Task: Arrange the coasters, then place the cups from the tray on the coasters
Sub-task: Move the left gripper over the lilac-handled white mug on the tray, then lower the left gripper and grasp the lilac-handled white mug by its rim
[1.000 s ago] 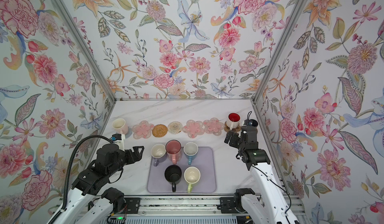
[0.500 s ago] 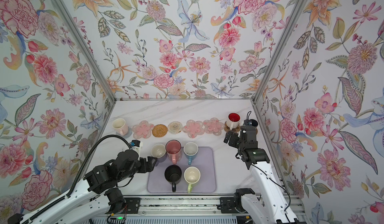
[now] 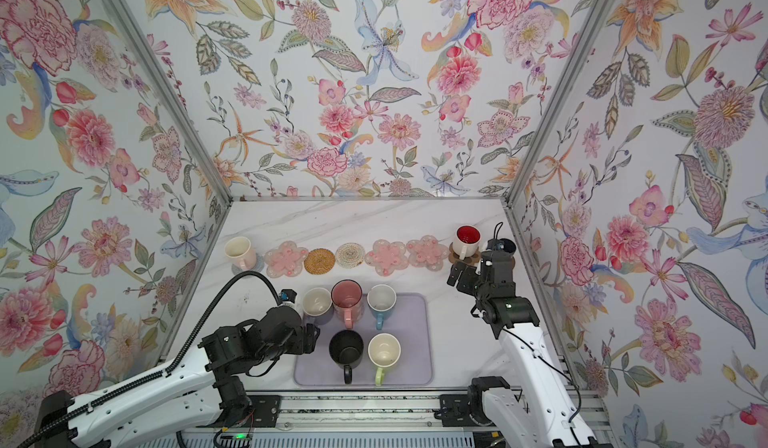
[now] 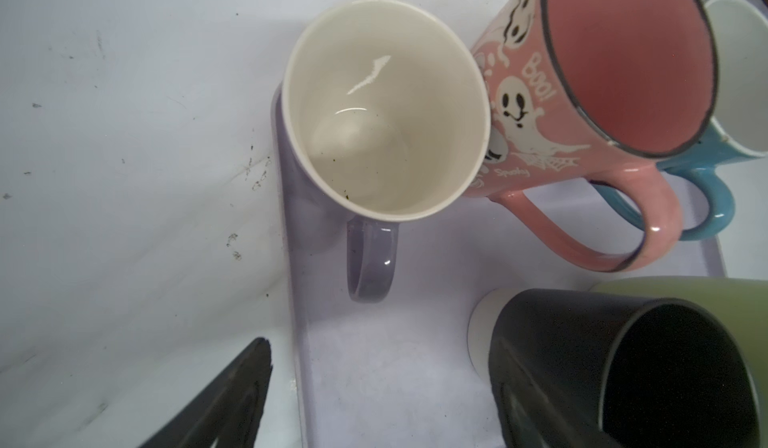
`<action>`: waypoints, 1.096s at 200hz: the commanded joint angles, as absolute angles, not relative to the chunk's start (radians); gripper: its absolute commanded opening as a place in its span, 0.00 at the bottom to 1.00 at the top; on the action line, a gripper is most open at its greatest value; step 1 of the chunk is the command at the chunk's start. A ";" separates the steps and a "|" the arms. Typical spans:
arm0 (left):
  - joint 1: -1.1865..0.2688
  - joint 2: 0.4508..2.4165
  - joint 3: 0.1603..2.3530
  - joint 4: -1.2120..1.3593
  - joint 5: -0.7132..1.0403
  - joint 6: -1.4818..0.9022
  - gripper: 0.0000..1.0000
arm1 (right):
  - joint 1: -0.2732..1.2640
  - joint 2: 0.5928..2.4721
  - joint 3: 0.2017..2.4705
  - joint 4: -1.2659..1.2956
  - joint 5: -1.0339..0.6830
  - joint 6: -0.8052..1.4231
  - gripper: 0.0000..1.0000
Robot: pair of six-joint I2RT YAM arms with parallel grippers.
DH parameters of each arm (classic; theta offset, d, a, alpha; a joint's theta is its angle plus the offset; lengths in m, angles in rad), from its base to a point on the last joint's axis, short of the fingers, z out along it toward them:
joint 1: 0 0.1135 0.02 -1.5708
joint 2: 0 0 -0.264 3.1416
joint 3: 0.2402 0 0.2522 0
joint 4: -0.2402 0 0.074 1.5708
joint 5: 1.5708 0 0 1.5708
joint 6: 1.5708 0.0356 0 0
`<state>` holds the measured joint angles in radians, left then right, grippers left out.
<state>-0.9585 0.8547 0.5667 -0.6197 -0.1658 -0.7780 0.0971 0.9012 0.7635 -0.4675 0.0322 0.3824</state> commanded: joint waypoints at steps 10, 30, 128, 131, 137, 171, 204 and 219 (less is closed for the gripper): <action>-0.970 0.906 0.564 -0.586 -0.217 -0.747 0.83 | 0.102 0.891 0.749 -0.454 0.018 0.391 0.99; -0.969 0.930 0.559 -0.567 -0.229 -0.738 0.82 | 0.101 0.890 0.749 -0.455 0.016 0.391 0.99; -0.894 1.027 0.568 -0.486 -0.218 -0.673 0.74 | 0.103 0.887 0.750 -0.461 0.005 0.388 0.99; -0.887 1.027 0.566 -0.484 -0.215 -0.671 0.74 | 0.102 0.885 0.750 -0.461 0.005 0.388 0.99; -0.875 1.029 0.562 -0.475 -0.203 -0.665 0.73 | 0.103 0.884 0.748 -0.461 0.001 0.388 0.99; -0.829 1.048 0.561 -0.442 -0.145 -0.635 0.63 | 0.100 0.893 0.750 -0.459 0.000 0.384 0.99; -0.824 1.084 0.561 -0.422 -0.122 -0.632 0.53 | 0.100 0.902 0.761 -0.459 -0.008 0.382 0.99; -0.824 1.095 0.559 -0.426 -0.122 -0.635 0.47 | 0.101 0.895 0.761 -0.459 -0.008 0.384 0.99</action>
<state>-0.8330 1.0779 0.5655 -0.4351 -0.1410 -0.6460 0.0971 0.8974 0.7570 -0.4675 0.0059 0.3820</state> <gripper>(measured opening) 0.503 0.992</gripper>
